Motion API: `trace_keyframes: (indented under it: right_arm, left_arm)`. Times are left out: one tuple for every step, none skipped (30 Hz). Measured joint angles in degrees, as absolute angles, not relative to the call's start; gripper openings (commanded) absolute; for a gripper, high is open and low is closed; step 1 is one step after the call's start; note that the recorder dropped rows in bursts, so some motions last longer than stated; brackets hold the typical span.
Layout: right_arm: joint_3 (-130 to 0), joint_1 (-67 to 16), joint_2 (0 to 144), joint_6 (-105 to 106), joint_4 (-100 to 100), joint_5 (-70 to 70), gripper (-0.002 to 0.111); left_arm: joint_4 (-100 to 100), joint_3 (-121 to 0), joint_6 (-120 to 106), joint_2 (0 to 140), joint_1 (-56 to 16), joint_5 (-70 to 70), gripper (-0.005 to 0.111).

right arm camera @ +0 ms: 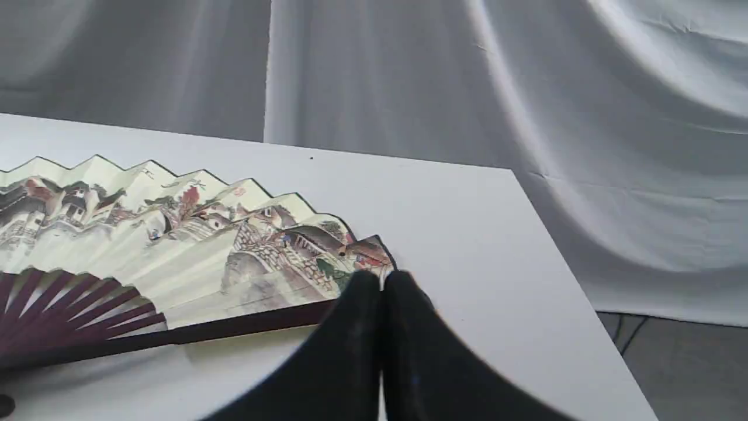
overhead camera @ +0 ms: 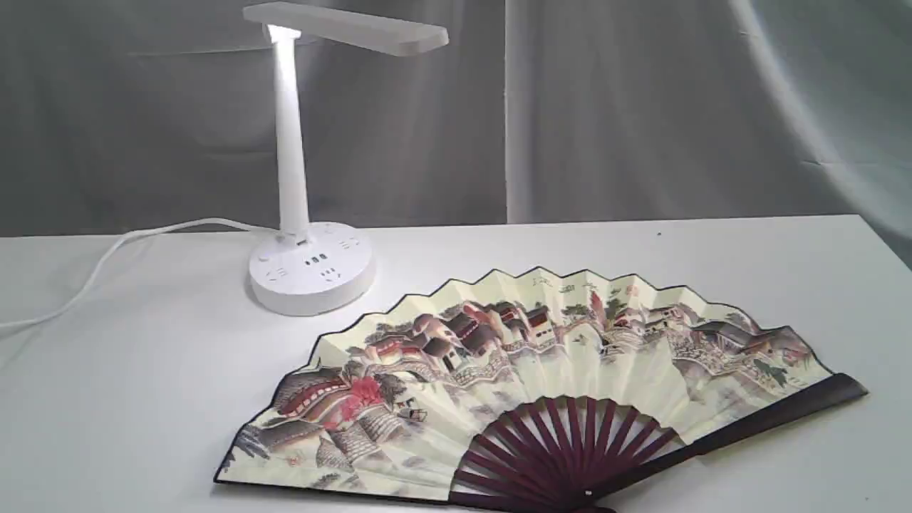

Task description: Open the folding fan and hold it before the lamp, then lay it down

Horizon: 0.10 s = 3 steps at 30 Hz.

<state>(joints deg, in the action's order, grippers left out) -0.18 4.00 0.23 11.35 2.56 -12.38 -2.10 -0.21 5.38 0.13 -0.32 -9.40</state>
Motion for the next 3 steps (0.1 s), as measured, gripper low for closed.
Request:
trace_keyframes:
  right_arm:
    - [-0.2, 4.0, 0.2, 11.4, 2.6, -12.4, 0.000]
    - [-0.2, 4.0, 0.2, 11.4, 2.6, -12.4, 0.000]
    - [-0.2, 4.0, 0.2, 11.4, 2.6, -12.4, 0.000]
  left_arm:
    - [-2.1, -0.2, 5.4, 0.1, -0.3, -9.4, 0.000]
    - [-2.1, -0.2, 5.4, 0.1, -0.3, -9.4, 0.000]
    - [-2.1, -0.2, 5.4, 0.1, -0.3, -9.4, 0.000]
